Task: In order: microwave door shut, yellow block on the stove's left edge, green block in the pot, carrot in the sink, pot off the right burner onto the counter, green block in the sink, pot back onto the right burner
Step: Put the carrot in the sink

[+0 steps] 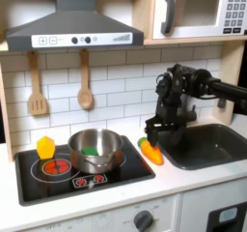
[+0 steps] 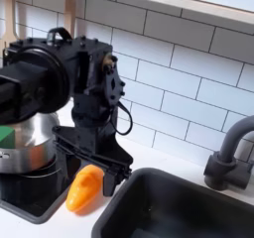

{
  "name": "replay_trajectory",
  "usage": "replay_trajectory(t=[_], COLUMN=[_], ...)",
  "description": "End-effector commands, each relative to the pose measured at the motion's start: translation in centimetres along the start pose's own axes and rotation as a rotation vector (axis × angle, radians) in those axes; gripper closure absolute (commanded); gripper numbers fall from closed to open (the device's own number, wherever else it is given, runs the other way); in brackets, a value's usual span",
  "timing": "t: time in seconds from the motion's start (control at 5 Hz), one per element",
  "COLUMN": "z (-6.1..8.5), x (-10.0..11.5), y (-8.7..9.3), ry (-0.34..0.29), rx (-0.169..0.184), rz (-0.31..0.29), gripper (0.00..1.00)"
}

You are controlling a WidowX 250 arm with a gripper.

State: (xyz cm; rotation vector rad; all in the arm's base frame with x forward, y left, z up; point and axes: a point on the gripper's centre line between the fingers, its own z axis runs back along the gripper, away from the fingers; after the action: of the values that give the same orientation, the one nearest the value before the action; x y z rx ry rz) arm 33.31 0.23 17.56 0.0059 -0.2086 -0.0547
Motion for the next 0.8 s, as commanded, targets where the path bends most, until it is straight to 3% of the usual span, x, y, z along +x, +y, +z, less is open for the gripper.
replay_trajectory(t=[0.0, 0.6], z=[-0.9, -2.3], x=[0.9, 2.0], y=[0.9, 1.2], ry=[0.001, 0.013], rx=[0.030, 0.027], rz=[0.005, -0.008], gripper=[0.00, 0.00])
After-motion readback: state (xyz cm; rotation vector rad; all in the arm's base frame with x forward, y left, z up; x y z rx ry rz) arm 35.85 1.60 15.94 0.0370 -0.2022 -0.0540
